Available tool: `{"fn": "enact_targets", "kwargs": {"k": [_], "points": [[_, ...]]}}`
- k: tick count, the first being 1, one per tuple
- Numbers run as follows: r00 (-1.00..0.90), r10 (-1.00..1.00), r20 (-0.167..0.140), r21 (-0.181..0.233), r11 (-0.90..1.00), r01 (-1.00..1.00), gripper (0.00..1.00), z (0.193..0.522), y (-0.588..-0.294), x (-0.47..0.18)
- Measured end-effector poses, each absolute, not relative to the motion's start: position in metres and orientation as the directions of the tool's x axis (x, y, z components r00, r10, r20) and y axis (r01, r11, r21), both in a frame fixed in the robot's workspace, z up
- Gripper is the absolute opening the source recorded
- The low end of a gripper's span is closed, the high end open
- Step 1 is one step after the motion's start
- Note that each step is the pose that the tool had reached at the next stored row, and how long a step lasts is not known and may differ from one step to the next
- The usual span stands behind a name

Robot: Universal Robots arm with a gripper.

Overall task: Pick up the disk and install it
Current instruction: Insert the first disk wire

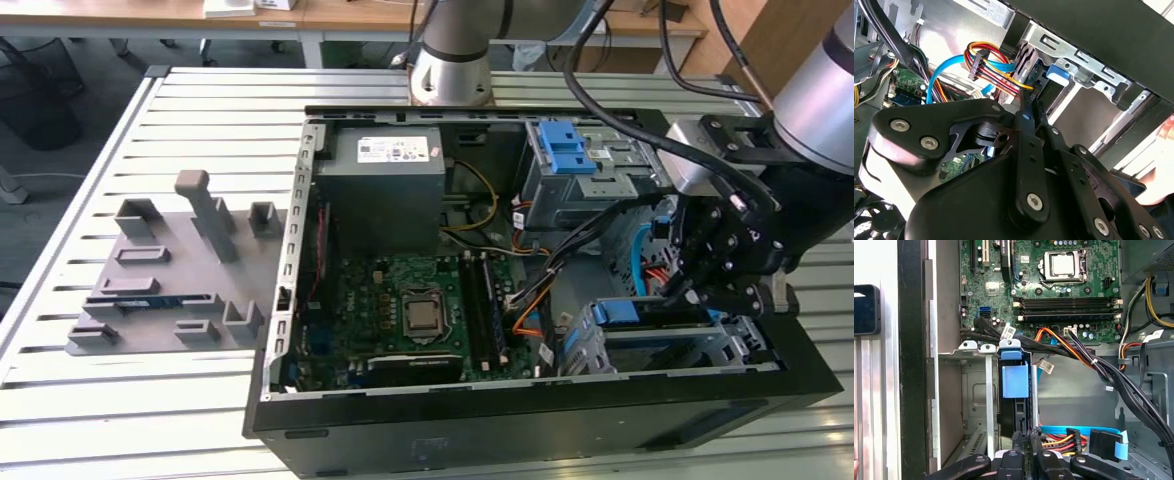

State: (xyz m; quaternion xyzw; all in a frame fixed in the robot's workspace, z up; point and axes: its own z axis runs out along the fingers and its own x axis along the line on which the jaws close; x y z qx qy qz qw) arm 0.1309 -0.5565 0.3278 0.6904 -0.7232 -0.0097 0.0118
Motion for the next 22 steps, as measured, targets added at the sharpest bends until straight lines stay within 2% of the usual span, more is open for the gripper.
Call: {"fn": "enact_targets", "kwargs": {"k": [18, 20, 21, 22], "points": [[-0.046, -0.999, 0.000, 0.031, 0.046, -0.998, 0.16, 0.3288, -0.5565, 0.1309], [-0.046, -0.999, -0.001, 0.031, 0.046, -0.998, 0.18, 0.3285, -0.5565, 0.1309], [-0.046, -0.999, -0.001, 0.031, 0.046, -0.998, 0.24, 0.3285, -0.5565, 0.1309], [-0.046, -0.999, -0.001, 0.031, 0.046, -0.998, 0.24, 0.3285, -0.5565, 0.1309]]}}
